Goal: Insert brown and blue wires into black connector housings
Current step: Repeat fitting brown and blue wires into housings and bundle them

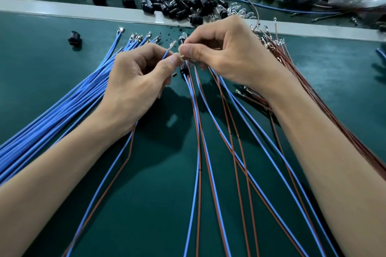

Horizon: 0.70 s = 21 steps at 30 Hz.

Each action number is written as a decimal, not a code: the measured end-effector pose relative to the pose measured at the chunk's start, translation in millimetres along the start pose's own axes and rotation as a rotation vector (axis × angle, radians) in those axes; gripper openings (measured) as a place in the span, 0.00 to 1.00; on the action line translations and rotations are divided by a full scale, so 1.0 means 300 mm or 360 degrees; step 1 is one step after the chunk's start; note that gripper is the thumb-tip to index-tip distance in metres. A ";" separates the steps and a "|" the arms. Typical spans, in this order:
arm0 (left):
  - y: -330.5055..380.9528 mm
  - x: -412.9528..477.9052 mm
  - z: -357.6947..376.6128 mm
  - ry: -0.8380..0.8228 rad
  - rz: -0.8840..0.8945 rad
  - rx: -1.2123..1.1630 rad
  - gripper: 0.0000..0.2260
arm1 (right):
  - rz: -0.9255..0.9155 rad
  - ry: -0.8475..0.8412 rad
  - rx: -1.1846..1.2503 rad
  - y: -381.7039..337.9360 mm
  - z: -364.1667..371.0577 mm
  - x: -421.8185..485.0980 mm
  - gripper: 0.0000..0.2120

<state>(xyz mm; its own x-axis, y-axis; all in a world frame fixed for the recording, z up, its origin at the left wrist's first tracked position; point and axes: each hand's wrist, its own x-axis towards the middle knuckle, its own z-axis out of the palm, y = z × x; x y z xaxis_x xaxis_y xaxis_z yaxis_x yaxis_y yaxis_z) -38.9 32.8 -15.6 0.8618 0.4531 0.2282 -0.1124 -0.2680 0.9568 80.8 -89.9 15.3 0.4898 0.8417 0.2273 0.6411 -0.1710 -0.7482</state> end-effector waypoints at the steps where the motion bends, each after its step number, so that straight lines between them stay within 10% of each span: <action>1: 0.001 -0.001 0.000 0.0003 0.0008 0.0003 0.07 | 0.0020 -0.0001 0.0007 0.000 -0.001 0.000 0.03; 21: -0.002 -0.001 -0.011 -0.0043 -0.0002 0.0025 0.07 | 0.0227 0.0031 0.0676 0.035 -0.023 -0.005 0.04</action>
<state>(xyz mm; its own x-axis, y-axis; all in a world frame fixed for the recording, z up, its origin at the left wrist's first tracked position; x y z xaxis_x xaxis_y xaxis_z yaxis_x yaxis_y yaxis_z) -40.7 35.8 -15.8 0.8749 0.4305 0.2217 -0.1038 -0.2805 0.9542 90.9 -96.5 11.2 0.5692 0.8145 0.1119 0.2686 -0.0556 -0.9617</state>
